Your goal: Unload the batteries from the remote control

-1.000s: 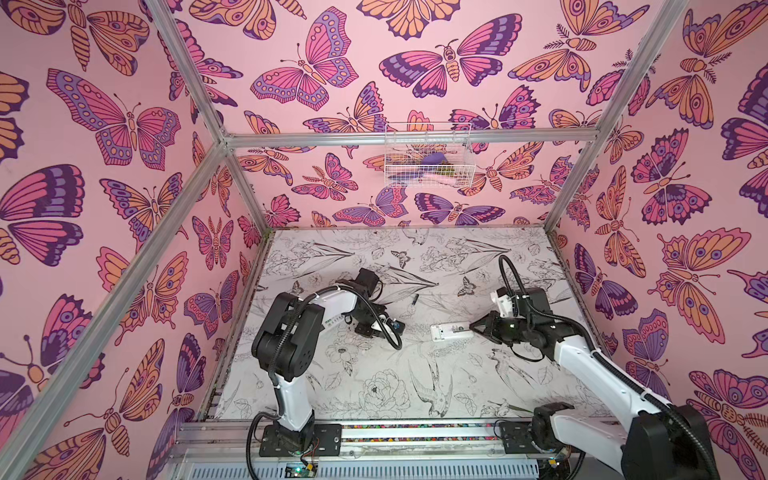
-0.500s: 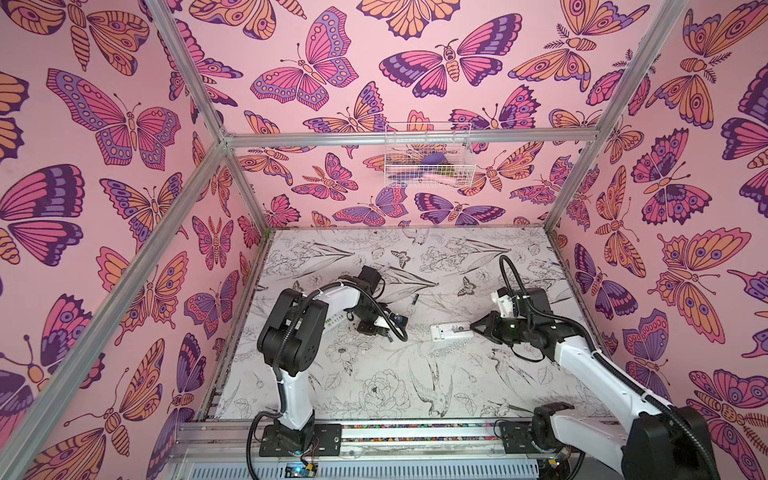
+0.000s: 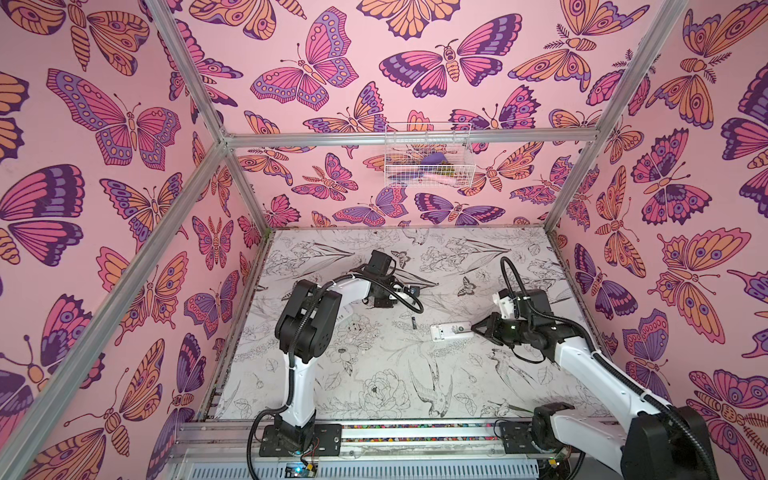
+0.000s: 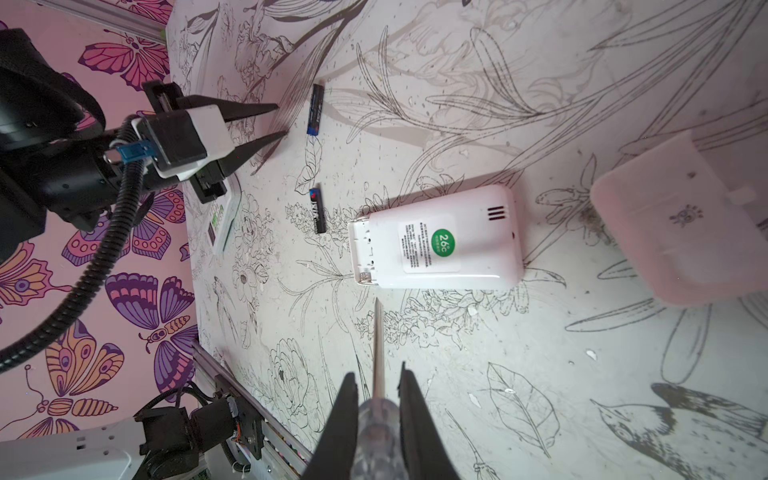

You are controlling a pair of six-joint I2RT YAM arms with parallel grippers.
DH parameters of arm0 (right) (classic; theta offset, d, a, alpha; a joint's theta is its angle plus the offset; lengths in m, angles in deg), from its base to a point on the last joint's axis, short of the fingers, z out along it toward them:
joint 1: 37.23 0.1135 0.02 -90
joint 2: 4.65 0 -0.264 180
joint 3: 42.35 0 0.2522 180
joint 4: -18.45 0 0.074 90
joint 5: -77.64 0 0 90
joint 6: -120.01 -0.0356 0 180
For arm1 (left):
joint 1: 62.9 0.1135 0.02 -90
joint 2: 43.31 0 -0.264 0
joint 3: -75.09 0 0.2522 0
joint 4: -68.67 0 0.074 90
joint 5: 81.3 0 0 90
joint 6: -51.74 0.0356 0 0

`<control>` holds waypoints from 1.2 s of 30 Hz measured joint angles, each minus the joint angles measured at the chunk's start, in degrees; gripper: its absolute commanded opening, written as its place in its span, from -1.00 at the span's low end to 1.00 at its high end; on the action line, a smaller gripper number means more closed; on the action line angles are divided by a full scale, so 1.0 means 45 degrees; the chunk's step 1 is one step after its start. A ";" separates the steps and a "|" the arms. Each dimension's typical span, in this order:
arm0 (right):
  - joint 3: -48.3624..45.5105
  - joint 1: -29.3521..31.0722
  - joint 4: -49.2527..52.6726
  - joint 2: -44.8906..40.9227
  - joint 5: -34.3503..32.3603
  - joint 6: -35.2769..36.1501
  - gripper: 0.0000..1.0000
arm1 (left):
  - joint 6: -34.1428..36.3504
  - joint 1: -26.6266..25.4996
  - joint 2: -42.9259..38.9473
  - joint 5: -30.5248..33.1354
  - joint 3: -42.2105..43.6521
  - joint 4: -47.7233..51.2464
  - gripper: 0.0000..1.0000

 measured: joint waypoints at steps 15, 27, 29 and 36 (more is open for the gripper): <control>0.1268 -0.0024 -0.0083 0.2351 -0.0617 0.0350 -1.00 | -0.4609 -0.0826 -0.4255 0.0894 0.2361 0.1059 0.66; 0.3376 0.0015 -0.0918 0.6101 -0.0228 0.0758 -1.00 | -0.6912 0.1515 -0.7325 0.1088 0.4794 0.2526 1.00; 0.3400 0.0073 -0.1083 0.6373 -0.0097 0.0733 -1.00 | -0.6858 0.1977 -0.7354 0.1093 0.5066 0.2667 1.00; 0.3458 0.0316 -0.1501 0.6596 -0.0005 0.0704 -1.00 | -0.6849 0.3997 -0.7329 0.1379 0.5435 0.2516 1.00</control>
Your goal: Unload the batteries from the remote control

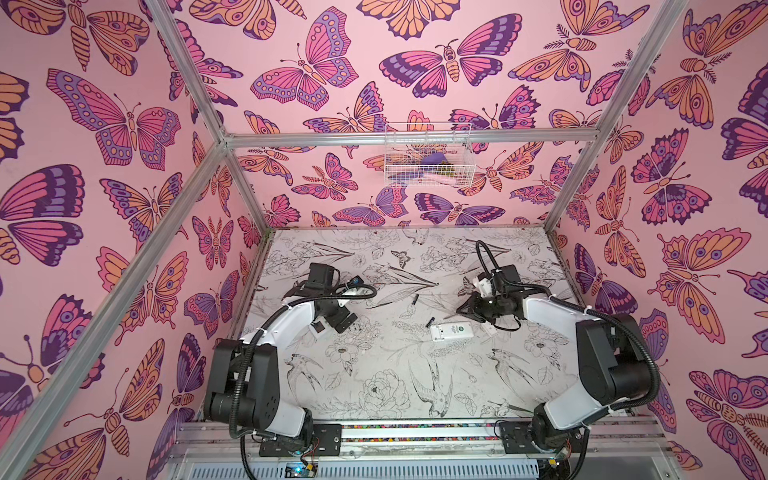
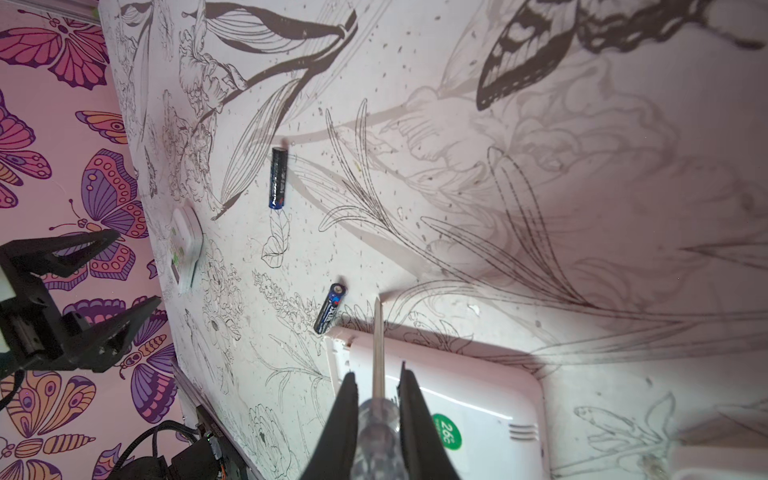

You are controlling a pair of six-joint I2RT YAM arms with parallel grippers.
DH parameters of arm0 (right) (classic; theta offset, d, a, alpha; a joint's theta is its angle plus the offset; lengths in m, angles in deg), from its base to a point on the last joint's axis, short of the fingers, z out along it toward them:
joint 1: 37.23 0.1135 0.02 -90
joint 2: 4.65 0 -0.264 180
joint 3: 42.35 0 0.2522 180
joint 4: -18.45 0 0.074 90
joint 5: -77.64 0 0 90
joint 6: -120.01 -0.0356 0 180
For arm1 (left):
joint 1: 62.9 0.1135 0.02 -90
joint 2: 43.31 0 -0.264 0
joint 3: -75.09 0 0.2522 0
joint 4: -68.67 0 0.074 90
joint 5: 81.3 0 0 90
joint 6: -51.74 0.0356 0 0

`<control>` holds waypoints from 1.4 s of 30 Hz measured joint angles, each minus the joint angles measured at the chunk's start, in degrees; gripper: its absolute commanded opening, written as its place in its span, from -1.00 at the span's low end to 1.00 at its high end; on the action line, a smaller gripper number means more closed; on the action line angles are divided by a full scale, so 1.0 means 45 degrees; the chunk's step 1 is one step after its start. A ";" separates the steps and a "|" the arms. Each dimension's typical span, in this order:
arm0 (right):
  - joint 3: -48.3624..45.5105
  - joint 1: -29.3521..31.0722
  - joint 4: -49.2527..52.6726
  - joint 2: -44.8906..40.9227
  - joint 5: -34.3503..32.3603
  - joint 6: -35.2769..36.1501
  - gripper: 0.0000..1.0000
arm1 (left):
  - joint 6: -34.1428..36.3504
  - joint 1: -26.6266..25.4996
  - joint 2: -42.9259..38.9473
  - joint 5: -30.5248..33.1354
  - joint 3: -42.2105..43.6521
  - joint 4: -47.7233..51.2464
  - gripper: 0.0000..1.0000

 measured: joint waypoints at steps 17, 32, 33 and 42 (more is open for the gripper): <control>0.1059 -0.1875 -0.1078 0.1773 0.1205 0.0010 -0.76 | 0.0131 0.1127 -0.0189 0.0384 0.1642 -0.0923 1.00; 0.1666 -0.2958 -0.0680 0.3104 0.2108 0.0699 -0.33 | 0.0126 0.1817 0.0709 0.0457 0.1049 -0.0316 1.00; 0.1710 -0.2997 -0.0573 0.3113 0.2050 0.0767 -0.31 | 0.0073 0.1817 0.0899 0.0437 0.0884 -0.0243 1.00; 0.1972 -0.3094 0.0345 0.3177 0.1035 0.1438 -0.05 | -0.0481 0.1326 0.2356 0.0442 -0.0539 0.0262 1.00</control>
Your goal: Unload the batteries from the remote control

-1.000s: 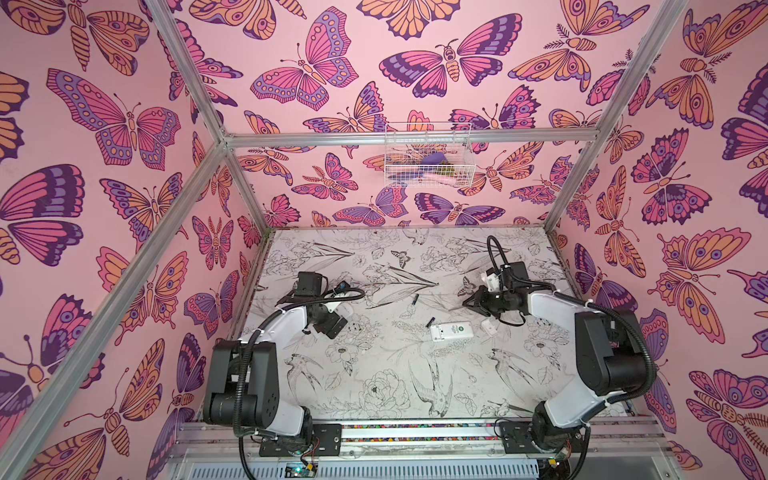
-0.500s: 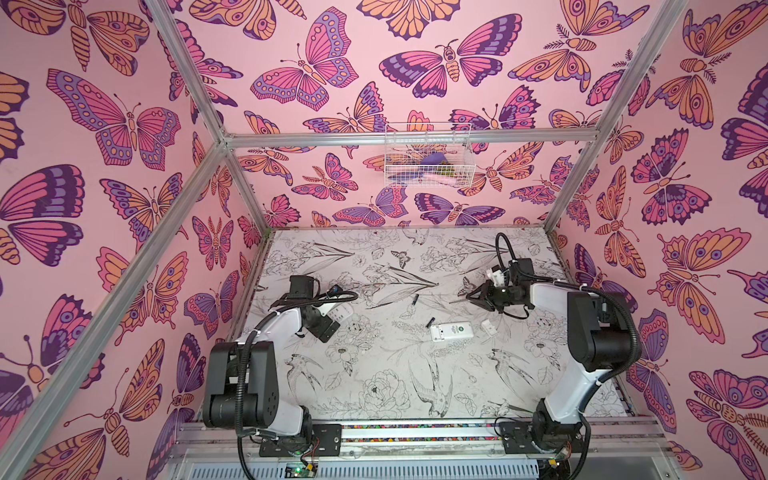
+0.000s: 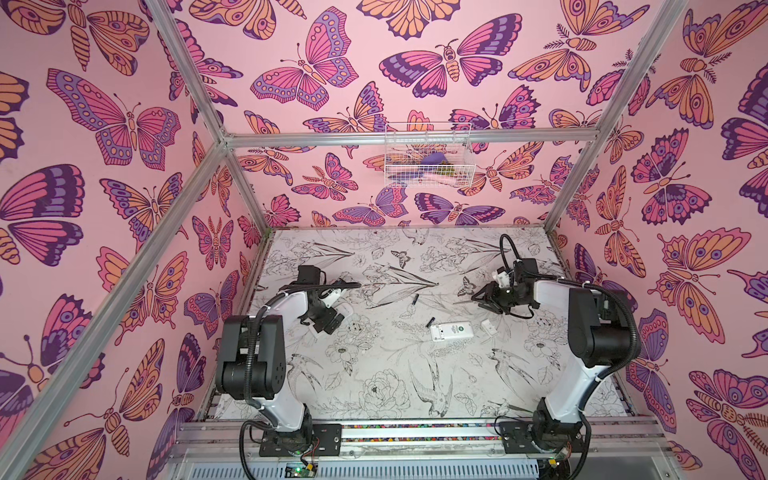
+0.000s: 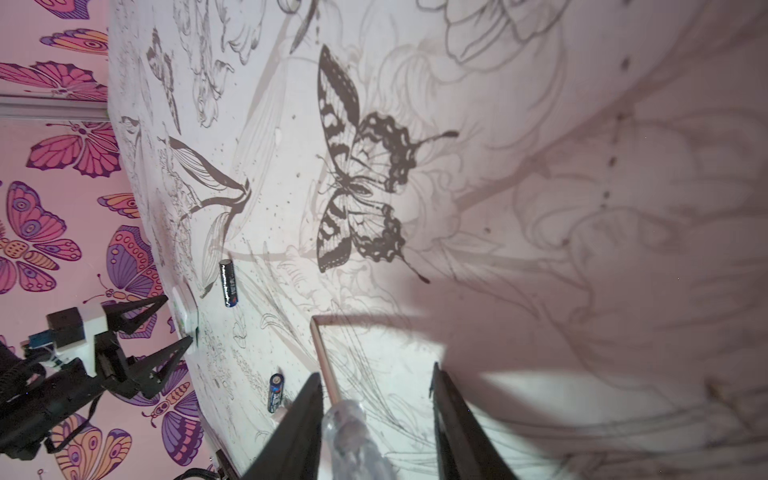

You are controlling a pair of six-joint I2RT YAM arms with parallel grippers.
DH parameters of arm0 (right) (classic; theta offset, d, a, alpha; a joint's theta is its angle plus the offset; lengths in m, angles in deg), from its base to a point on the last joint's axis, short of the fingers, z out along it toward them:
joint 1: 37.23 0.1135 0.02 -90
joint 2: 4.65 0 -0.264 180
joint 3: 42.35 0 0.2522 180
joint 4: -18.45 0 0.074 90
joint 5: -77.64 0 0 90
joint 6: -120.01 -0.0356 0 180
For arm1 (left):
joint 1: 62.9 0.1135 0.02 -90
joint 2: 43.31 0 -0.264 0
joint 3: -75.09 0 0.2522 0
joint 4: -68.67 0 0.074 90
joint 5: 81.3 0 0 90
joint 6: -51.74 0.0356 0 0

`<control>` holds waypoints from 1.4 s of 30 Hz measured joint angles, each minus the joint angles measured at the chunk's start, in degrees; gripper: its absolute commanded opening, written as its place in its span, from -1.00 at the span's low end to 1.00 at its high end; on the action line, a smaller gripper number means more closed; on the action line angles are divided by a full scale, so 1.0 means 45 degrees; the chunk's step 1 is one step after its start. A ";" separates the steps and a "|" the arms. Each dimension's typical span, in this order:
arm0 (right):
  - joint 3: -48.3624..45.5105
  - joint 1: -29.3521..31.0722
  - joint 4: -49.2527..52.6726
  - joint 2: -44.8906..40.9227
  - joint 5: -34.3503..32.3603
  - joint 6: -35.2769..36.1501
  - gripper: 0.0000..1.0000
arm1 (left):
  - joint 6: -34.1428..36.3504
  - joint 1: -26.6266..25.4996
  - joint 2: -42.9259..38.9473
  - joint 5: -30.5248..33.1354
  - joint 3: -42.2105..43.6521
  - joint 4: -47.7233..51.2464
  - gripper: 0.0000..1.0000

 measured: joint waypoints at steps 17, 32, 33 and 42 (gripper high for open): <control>0.0607 -0.0311 0.0986 -0.0209 -0.1423 0.0729 0.32 | -0.0534 -0.0670 0.1146 0.0486 -0.0957 0.0602 1.00; 0.0277 -0.0413 0.2730 -0.1622 -0.4775 0.1569 0.99 | -0.0539 -0.0729 0.1151 0.0544 -0.0971 0.0617 0.98; 0.0257 -0.0413 0.2895 -0.1763 -0.4974 0.1613 0.99 | -0.0539 -0.0729 0.1151 0.0544 -0.0971 0.0617 0.98; 0.0248 -0.0359 0.3619 -0.2448 -0.6518 0.2001 0.99 | -0.0452 -0.0884 0.1151 0.0646 -0.1010 0.0860 0.98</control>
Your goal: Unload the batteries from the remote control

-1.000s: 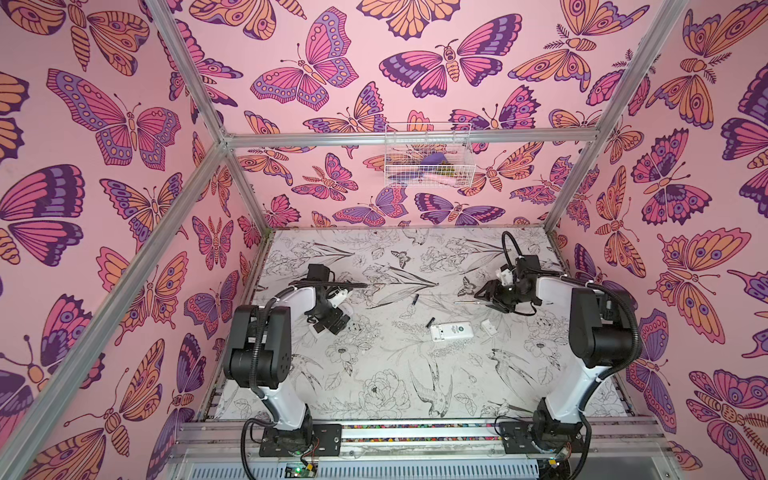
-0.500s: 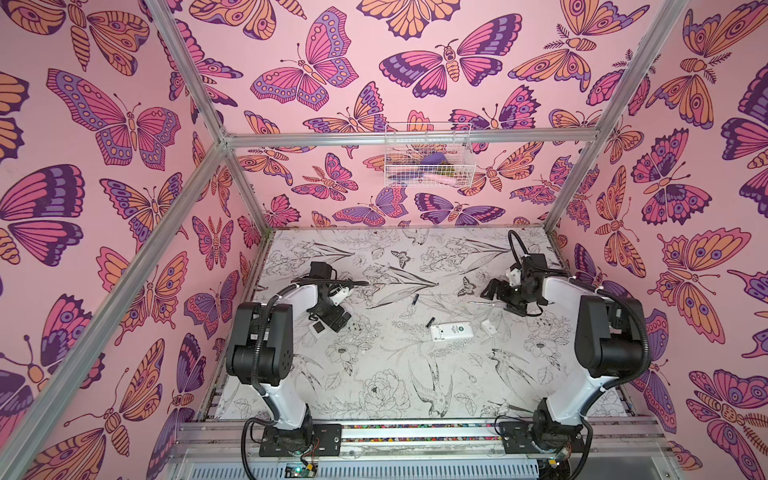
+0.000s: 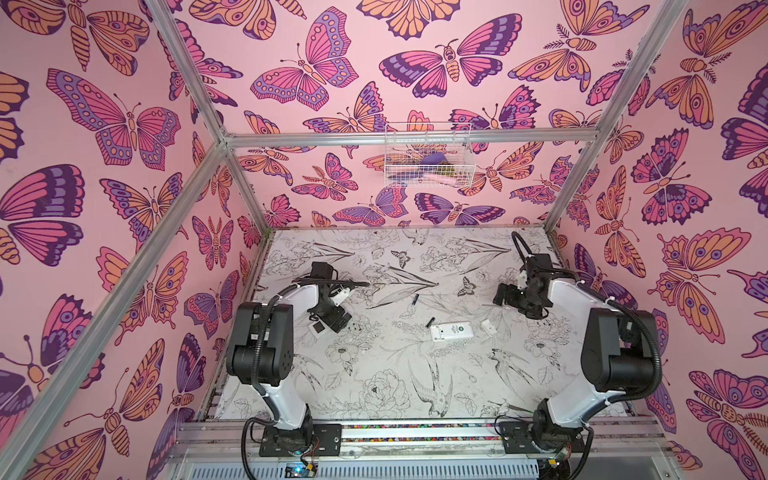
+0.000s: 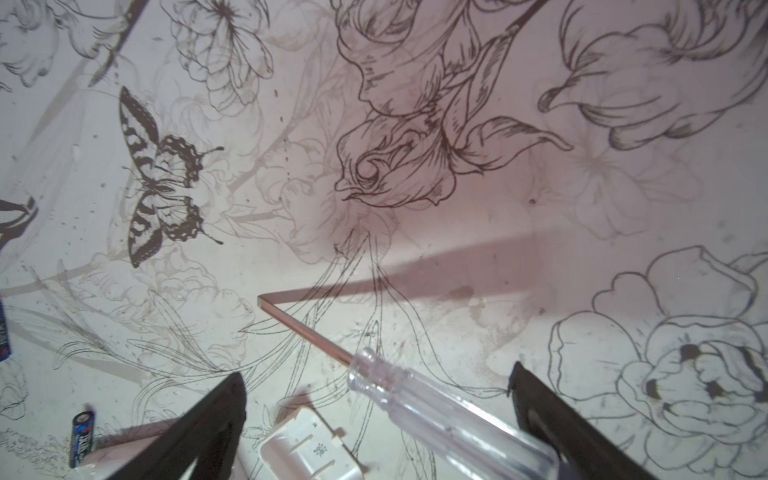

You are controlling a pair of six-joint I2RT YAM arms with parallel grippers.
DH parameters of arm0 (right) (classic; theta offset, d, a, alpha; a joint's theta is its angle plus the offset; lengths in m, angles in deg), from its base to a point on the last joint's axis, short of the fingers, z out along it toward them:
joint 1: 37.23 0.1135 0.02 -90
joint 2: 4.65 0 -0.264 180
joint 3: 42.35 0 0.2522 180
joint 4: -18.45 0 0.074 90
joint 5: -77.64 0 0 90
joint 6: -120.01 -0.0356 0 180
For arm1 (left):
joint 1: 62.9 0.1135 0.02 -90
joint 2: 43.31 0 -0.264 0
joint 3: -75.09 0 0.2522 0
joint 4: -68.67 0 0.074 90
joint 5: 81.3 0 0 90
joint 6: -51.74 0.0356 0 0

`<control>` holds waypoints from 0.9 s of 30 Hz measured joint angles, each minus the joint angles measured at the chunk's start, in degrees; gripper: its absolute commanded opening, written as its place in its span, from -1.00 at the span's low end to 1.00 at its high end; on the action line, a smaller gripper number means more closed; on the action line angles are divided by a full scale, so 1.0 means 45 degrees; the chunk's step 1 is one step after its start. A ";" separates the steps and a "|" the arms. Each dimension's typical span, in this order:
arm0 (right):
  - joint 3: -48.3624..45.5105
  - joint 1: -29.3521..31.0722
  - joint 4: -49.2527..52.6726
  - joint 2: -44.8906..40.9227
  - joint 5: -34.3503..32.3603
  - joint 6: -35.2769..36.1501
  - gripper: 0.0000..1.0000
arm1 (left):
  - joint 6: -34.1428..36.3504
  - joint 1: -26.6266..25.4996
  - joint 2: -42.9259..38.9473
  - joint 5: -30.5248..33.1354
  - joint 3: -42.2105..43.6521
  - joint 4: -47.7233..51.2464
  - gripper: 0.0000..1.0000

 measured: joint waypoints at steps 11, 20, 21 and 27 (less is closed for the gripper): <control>0.0102 0.1015 0.0379 0.0374 -0.0889 0.0248 0.99 | 0.0257 -0.0010 -0.0146 0.0015 0.0121 0.0243 0.99; 0.1161 0.1166 0.1423 0.1069 -0.1700 0.0763 0.99 | 0.0262 -0.0010 -0.0282 0.0219 0.0233 0.0325 0.99; 0.1171 0.1117 0.1447 0.0908 -0.1700 0.0777 0.99 | 0.0267 -0.0010 -0.0296 0.0223 0.0253 0.0325 0.99; 0.1326 0.1491 0.1345 -0.0141 -0.0753 0.0709 0.98 | 0.0301 -0.0010 -0.0369 0.0238 0.0340 0.0316 0.99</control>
